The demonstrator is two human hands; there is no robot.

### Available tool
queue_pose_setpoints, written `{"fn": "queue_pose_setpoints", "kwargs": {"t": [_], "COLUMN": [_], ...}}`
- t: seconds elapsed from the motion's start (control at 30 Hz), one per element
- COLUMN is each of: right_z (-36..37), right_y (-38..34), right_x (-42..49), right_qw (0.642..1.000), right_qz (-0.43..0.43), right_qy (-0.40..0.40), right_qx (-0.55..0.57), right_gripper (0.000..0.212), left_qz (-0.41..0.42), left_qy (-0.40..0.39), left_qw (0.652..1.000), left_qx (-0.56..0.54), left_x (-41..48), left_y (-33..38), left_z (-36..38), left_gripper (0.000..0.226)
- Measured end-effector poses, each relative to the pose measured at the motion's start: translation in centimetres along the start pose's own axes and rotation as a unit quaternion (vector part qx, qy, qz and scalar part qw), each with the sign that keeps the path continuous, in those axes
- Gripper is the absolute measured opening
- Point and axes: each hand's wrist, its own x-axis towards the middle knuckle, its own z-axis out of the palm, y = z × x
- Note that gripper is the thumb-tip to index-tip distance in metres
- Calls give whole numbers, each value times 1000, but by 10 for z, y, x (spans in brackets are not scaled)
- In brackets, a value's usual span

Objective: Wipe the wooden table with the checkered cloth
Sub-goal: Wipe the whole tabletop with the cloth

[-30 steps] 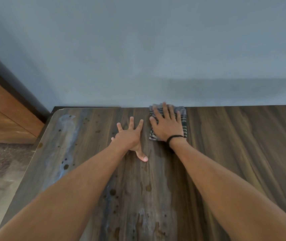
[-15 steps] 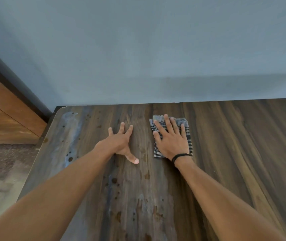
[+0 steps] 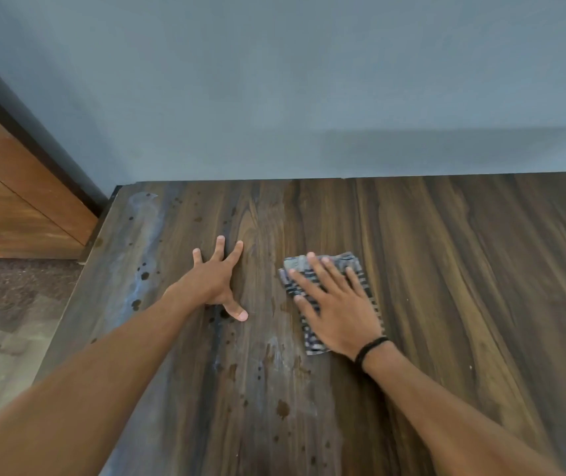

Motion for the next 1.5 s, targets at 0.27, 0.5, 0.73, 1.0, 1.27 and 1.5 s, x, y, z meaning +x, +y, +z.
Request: {"fn": "queue_pose_setpoints", "kwargs": {"t": [0.27, 0.5, 0.73, 1.0, 1.27, 1.5], "right_z": [2, 6, -1, 4, 16, 28], "right_y": [-2, -31, -7, -15, -33, -70], "right_x": [-26, -40, -62, -99, -163, -177], "right_qw": [1000, 996, 994, 995, 999, 997], "right_qz": [14, 81, 102, 96, 43, 70], "right_qy": [5, 30, 14, 8, 17, 19], "right_qx": [5, 16, 22, 8, -8, -2], "right_gripper": [57, 58, 56, 57, 56, 57], "left_qz": [-16, -35, -38, -2, -10, -12], "left_qy": [5, 3, 33, 119, 12, 12], "left_qw": [1000, 999, 998, 993, 999, 998], "left_qx": [-20, -18, -28, -4, -45, -59], "left_x": [7, 8, 4, -20, -54, -49], "left_y": [-5, -2, 0, 5, 18, 15], "left_z": [4, 0, 1, 27, 85, 86], "left_gripper": [156, 162, 151, 126, 153, 162]}}
